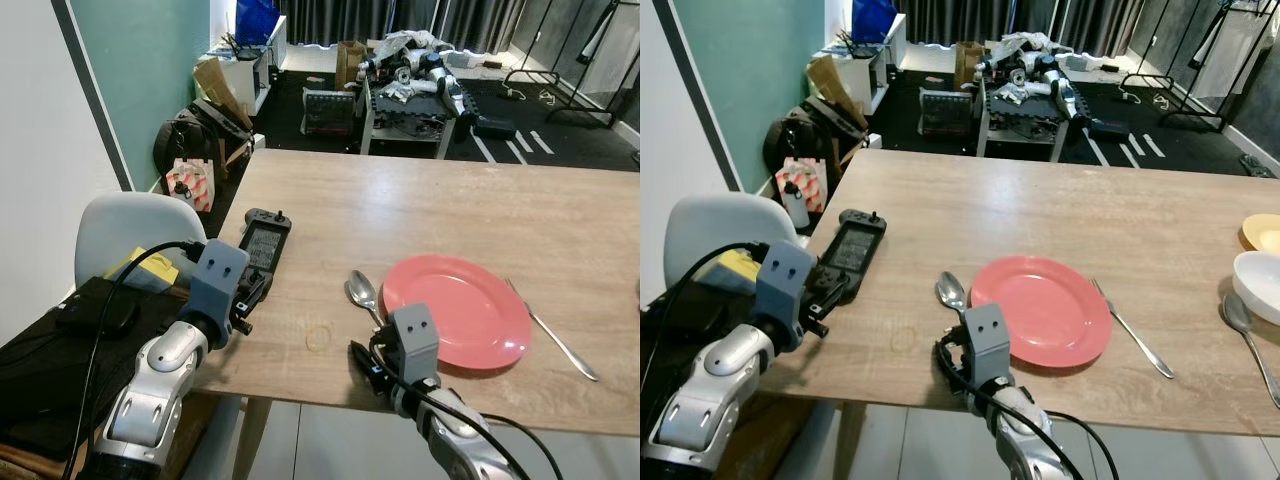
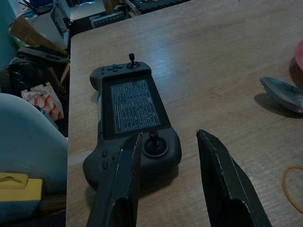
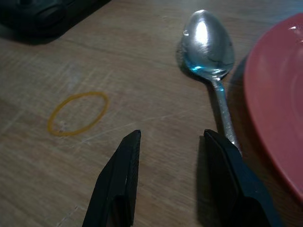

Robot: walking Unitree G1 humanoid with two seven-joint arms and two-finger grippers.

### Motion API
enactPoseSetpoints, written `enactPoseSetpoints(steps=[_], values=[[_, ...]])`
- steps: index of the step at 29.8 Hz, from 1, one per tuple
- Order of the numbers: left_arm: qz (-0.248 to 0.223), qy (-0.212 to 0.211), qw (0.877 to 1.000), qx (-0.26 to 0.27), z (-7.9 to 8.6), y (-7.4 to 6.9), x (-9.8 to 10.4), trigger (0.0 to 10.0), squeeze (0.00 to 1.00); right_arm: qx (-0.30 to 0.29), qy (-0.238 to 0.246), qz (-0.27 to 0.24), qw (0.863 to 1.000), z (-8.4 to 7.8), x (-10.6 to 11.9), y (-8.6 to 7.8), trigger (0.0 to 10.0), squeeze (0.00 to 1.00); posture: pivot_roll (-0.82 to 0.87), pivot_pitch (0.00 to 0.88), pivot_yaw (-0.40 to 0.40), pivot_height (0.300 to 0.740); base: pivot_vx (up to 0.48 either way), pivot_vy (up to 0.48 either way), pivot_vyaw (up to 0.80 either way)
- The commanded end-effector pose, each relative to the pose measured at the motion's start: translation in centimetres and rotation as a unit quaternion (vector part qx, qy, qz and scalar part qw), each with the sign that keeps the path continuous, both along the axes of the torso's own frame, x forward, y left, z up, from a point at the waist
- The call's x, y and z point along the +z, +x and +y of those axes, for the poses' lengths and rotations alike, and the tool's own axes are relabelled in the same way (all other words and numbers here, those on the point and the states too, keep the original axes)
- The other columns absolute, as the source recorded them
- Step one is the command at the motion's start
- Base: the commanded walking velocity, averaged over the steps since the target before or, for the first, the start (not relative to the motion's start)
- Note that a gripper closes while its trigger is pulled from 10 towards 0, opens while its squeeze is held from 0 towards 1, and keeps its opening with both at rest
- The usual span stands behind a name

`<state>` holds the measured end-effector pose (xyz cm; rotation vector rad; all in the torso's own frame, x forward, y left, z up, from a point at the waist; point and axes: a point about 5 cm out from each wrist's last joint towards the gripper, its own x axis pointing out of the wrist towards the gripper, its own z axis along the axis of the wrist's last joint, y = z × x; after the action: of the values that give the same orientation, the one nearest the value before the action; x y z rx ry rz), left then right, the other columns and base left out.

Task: Setting the table

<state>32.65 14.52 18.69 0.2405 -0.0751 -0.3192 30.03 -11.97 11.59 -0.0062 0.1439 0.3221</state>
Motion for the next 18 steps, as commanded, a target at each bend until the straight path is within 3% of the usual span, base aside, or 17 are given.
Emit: enactPoseSetpoints(steps=[1,9,18], values=[[0.007,-0.002,1.0,0.001,0.2,-0.2,-0.2,10.0,0.0,-0.01,0.011,0.0,1.0,-0.1,-0.1,0.1,10.0,0.0,0.11,0.098,0.063,0.74,0.0,0.0,0.0],[0.009,-0.002,1.0,0.0,0.2,-0.3,-0.2,10.0,0.0,-0.024,0.035,-0.029,0.999,0.8,1.1,0.9,10.0,0.0,0.11,0.102,0.062,0.74,0.0,0.0,0.0],[0.01,-0.002,1.0,0.001,0.2,-0.4,-0.2,10.0,0.0,-0.042,-0.021,-0.027,0.999,1.3,0.4,1.6,10.0,0.0,0.12,0.112,0.062,0.74,0.0,0.0,0.0]])
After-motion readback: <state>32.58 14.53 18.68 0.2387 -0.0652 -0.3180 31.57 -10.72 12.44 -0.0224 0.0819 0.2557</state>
